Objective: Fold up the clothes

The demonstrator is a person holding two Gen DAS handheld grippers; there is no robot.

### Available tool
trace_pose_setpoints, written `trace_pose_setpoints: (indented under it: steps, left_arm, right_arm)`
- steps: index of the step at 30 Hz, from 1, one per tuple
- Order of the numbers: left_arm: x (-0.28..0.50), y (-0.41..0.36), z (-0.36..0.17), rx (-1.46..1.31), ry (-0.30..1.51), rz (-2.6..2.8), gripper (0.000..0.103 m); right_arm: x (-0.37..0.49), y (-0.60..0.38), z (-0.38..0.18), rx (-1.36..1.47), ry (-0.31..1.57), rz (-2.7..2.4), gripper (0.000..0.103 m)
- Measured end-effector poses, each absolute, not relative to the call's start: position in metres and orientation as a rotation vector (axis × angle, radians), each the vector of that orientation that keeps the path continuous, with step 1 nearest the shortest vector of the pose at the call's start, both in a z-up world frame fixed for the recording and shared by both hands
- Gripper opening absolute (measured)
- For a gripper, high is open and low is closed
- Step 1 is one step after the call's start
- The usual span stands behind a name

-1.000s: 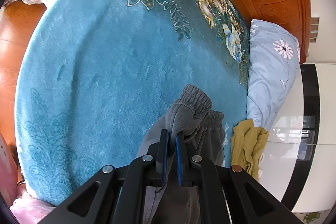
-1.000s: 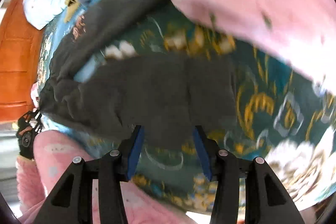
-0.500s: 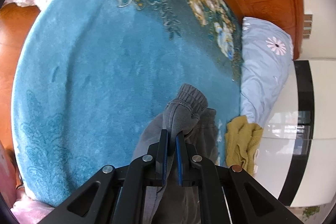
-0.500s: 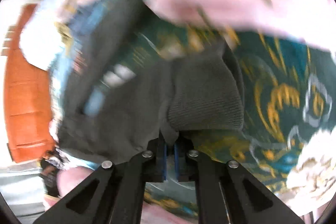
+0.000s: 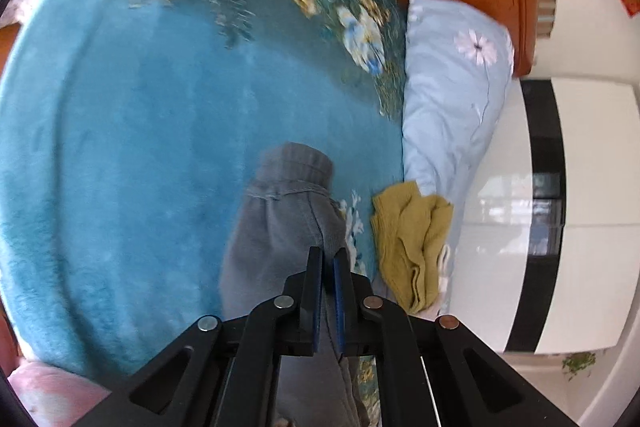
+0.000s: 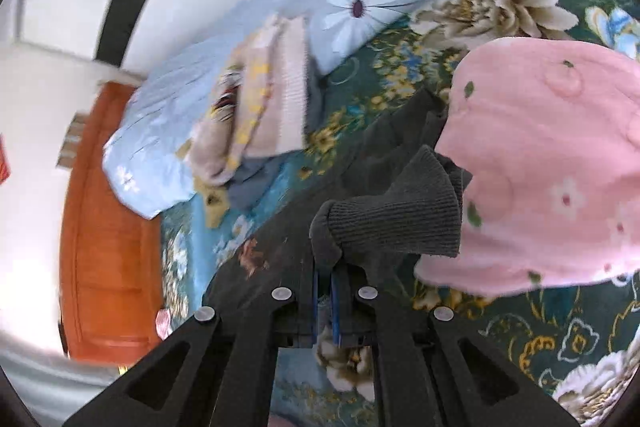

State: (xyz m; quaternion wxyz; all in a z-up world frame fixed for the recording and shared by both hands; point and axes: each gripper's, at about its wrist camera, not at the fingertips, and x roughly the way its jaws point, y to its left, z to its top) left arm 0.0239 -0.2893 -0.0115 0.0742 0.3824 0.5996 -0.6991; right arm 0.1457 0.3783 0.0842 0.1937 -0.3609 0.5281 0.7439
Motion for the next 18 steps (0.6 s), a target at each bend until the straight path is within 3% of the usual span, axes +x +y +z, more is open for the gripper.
trace_pose_setpoints:
  steps: [10, 14, 18]
  left_arm:
    - [-0.081, -0.25, -0.01, 1.331, 1.659, -2.159, 0.007]
    - [-0.103, -0.244, -0.027, 1.348, 1.685, -2.162, 0.016]
    - [-0.107, -0.246, -0.028, 1.359, 1.669, -2.231, 0.039]
  right_arm:
    - [0.067, 0.449, 0.05, -1.056, 1.5, 1.92, 0.004]
    - [0.052, 0.459, 0.028, -1.113, 1.485, 1.86, 0.005]
    - [0.044, 0.464, 0.007, -1.142, 1.471, 1.811, 0.005]
